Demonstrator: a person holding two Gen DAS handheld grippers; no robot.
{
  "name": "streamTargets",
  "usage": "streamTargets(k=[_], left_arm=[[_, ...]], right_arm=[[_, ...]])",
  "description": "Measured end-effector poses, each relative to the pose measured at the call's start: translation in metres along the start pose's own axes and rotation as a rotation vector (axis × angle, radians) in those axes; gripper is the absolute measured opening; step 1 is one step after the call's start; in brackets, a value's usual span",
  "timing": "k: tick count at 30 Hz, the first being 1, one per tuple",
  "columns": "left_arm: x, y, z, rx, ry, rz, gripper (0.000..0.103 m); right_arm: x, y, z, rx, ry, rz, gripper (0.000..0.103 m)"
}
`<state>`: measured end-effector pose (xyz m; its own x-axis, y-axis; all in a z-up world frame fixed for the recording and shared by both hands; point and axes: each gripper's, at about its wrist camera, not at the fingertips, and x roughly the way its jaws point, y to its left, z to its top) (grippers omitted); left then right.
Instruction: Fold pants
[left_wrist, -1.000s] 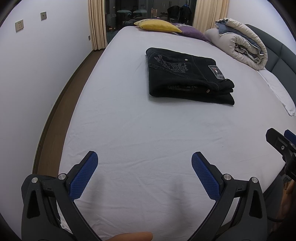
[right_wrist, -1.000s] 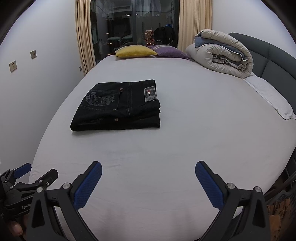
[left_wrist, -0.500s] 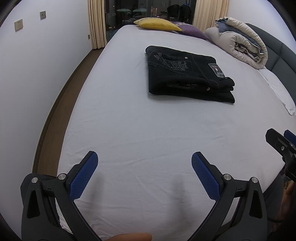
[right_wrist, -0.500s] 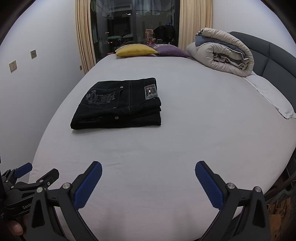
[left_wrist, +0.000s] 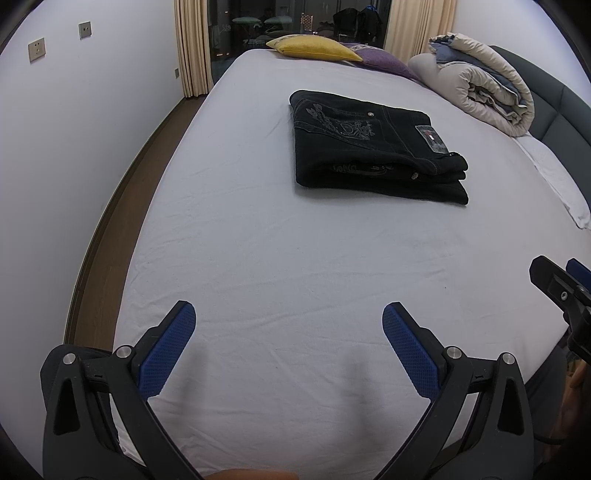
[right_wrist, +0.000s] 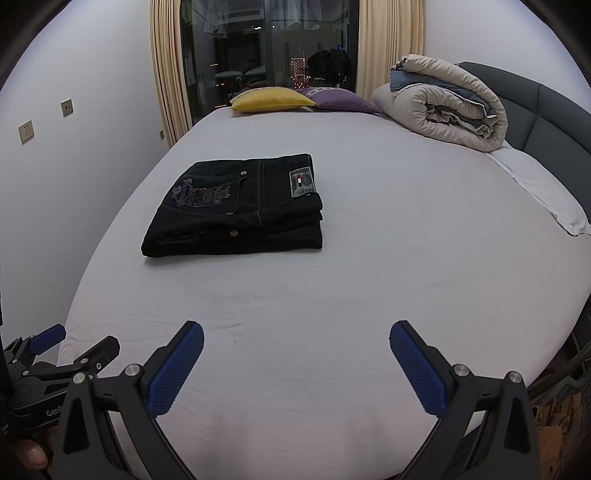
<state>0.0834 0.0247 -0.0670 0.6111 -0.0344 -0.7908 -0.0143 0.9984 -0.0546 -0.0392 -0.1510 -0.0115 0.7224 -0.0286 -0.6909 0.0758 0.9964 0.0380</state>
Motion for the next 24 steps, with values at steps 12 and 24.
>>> streamTargets(k=[12, 24], left_arm=[[0.0022, 0.0004, -0.0006, 0.006, 0.007, -0.001, 0.103], [0.0022, 0.0006, -0.0012, 0.012, 0.011, -0.002, 0.103]], right_arm=[[0.0005, 0.0003, -0.0011, 0.001, 0.002, 0.002, 0.103], [0.0003, -0.0005, -0.0008, 0.000, 0.002, 0.003, 0.103]])
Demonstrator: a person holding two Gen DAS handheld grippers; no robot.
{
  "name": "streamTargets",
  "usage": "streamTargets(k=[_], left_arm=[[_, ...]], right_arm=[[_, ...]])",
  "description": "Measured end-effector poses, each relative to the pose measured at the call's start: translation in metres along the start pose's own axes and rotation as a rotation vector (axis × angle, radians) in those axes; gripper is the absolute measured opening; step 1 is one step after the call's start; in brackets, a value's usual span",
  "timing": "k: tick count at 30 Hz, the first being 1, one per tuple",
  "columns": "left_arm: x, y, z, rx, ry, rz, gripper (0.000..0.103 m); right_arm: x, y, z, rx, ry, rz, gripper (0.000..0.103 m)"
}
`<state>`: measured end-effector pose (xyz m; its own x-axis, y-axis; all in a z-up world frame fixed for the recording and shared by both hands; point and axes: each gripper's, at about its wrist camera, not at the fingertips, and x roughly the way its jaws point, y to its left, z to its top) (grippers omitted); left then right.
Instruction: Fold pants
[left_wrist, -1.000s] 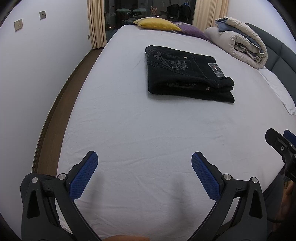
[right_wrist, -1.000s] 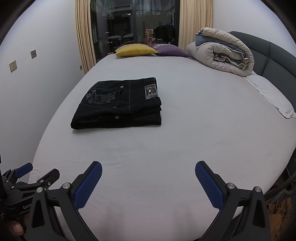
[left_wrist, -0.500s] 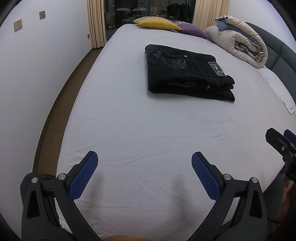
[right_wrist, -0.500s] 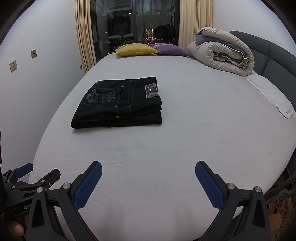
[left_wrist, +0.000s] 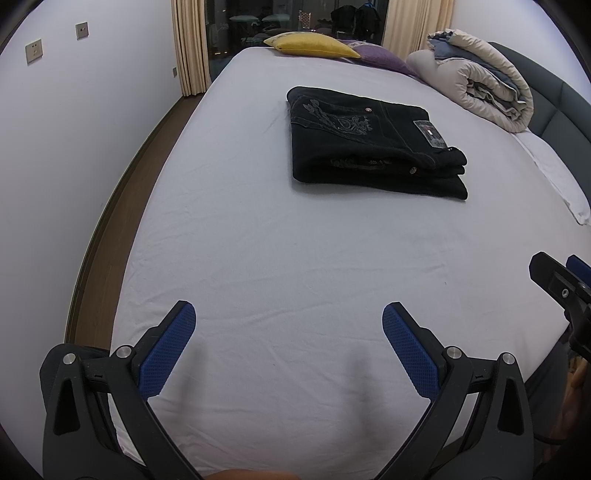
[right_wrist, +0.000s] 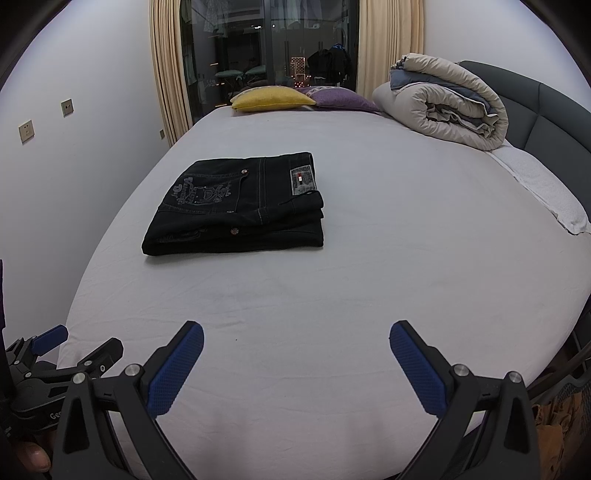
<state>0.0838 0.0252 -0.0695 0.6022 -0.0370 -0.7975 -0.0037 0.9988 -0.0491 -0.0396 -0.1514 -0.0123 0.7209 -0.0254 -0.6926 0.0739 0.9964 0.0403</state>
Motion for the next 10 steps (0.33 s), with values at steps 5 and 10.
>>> streamTargets(k=[5, 10], left_arm=[[0.0018, 0.0007, 0.0012, 0.000, 0.005, 0.001, 0.103], [0.0017, 0.0022, 0.0012, -0.003, -0.001, 0.013, 0.103]], right_arm=[[0.0009, 0.0003, -0.0010, 0.001, 0.001, 0.000, 0.103], [0.0032, 0.0030, -0.0051, 0.000, 0.003, 0.003, 0.103]])
